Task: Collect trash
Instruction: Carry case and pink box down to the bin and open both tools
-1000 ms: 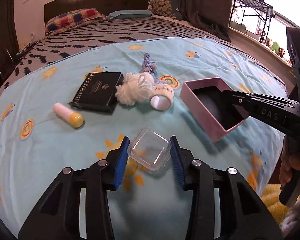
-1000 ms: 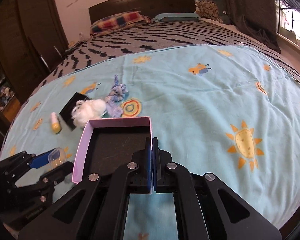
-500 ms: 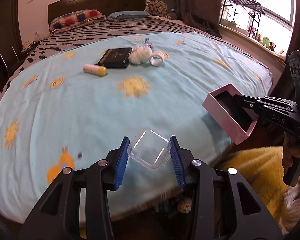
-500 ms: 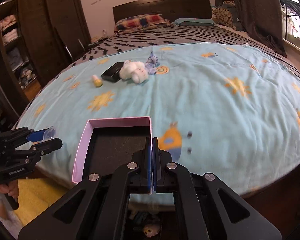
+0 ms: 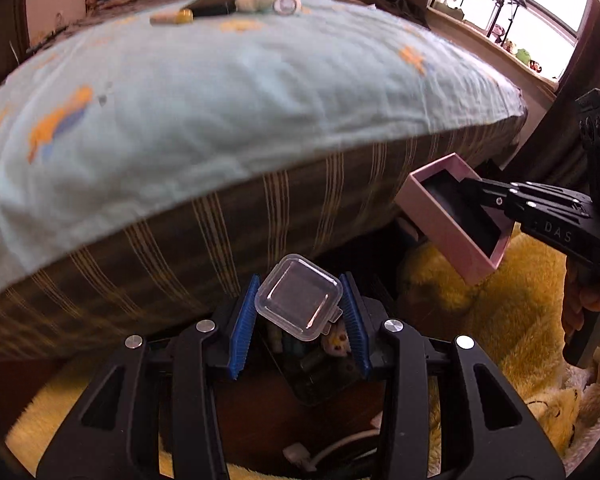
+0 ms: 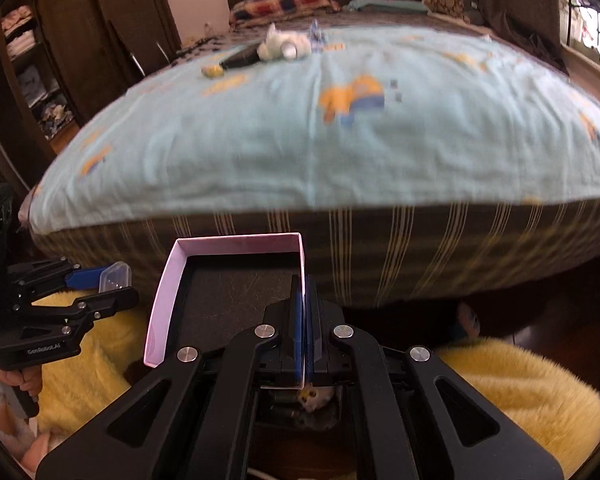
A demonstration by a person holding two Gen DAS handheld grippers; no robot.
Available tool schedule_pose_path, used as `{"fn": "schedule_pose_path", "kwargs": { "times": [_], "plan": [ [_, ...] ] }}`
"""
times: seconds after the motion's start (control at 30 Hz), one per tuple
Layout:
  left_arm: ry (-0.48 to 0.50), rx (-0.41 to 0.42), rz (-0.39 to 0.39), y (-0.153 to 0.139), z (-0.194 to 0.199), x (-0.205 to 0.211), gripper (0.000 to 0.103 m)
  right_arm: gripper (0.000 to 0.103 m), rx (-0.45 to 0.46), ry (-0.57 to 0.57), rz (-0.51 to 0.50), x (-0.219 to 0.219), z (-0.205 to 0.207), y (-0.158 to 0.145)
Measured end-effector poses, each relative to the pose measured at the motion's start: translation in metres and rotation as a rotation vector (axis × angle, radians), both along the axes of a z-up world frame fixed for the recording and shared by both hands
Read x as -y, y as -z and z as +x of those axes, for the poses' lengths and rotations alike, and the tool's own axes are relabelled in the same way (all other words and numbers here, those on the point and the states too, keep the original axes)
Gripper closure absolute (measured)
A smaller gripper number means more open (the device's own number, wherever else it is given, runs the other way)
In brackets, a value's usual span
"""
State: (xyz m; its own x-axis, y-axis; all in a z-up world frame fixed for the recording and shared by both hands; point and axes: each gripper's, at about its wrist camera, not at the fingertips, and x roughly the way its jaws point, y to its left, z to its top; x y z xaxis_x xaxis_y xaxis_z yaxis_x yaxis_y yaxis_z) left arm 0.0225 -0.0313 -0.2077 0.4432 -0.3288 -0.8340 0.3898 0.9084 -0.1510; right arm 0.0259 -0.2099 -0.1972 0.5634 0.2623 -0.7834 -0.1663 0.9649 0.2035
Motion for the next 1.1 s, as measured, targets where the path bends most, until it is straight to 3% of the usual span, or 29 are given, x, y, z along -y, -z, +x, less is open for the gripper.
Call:
{"fn": "schedule_pose_path", "kwargs": {
  "times": [0.23, 0.5, 0.77, 1.1],
  "plan": [
    [0.006, -0.069, 0.057, 0.044, 0.003, 0.012, 0.064, 0.100, -0.111, 0.022, -0.048, -0.008, 0.004, 0.050],
    [-0.003, -0.164, 0.001, 0.082, 0.015, 0.023, 0.064, 0.100, -0.200, 0.020, -0.105, -0.020, 0.009, 0.096],
    [-0.012, -0.260, -0.027, 0.116, 0.019, 0.025, 0.064, 0.100, -0.266, 0.041, -0.133, -0.022, 0.017, 0.120],
    [-0.006, -0.276, -0.028, 0.123, 0.017, 0.030, 0.064, 0.096, -0.295, 0.058, -0.093, -0.023, 0.026, 0.138]
  ]
}}
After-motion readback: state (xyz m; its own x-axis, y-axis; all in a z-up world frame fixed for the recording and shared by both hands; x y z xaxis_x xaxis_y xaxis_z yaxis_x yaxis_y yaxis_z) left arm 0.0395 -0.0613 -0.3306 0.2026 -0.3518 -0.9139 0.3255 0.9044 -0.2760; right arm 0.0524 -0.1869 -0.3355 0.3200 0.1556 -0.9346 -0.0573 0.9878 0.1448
